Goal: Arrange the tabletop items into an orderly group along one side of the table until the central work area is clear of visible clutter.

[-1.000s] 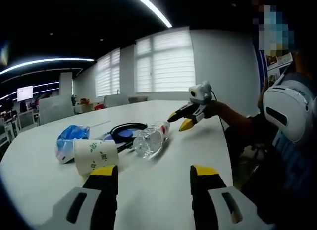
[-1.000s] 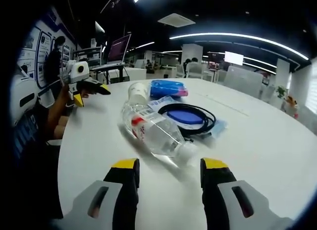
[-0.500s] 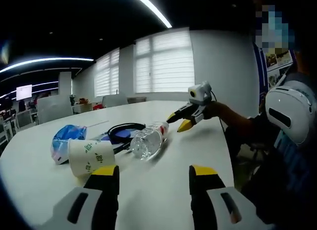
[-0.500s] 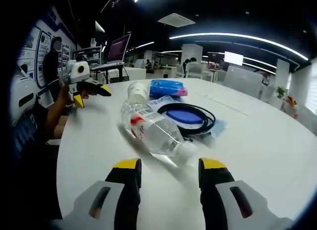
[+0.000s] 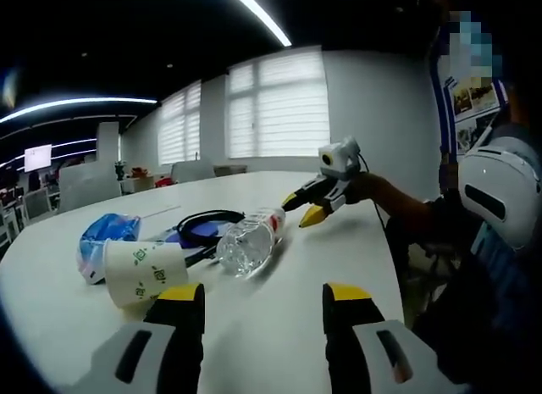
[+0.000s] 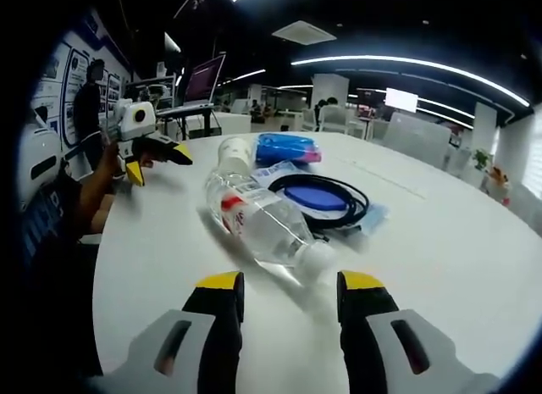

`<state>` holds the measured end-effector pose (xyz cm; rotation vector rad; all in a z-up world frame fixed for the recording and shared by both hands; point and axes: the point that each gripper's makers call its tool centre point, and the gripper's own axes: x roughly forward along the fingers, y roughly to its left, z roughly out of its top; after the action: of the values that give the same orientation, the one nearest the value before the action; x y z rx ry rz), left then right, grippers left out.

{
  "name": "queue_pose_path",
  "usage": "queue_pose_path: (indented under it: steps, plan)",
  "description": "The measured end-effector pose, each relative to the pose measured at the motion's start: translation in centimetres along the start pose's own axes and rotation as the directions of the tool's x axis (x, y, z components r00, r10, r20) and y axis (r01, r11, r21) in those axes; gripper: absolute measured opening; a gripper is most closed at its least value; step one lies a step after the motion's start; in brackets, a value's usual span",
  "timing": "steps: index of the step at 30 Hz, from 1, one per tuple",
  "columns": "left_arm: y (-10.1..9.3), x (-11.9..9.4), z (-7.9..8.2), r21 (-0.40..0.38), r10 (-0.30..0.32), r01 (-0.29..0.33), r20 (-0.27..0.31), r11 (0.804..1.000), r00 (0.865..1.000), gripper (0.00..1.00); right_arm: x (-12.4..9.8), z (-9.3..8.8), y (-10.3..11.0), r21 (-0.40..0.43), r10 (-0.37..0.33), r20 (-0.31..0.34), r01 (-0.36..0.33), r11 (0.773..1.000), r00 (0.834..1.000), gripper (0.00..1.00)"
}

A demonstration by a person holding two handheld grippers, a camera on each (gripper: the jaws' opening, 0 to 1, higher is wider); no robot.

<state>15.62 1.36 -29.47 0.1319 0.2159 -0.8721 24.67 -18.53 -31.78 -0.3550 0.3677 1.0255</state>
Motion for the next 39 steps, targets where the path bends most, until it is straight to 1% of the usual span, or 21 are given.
queue_pose_path:
  steps: [3,10,17,39]
  plan:
    - [-0.2,0.3,0.0,0.0,-0.003,0.003,0.0,1.0,1.0,0.54,0.1,0.0,-0.1,-0.016,-0.006,-0.012,0.006,1.0,1.0,0.39]
    - [-0.2,1.0,0.3,0.006,-0.004,0.004,0.005,1.0,1.0,0.53,0.2,0.5,-0.1,-0.01,0.001,0.011,-0.001,1.0,1.0,0.37]
    - [-0.3,1.5,0.6,0.001,-0.007,0.007,0.016,1.0,1.0,0.52,0.3,0.5,-0.1,-0.011,-0.004,0.01,0.004,1.0,1.0,0.36]
    - [0.1,2.7,0.6,-0.008,0.007,-0.007,0.003,1.0,1.0,0.49,0.0,0.6,-0.7,-0.017,-0.013,0.012,0.014,1.0,1.0,0.33]
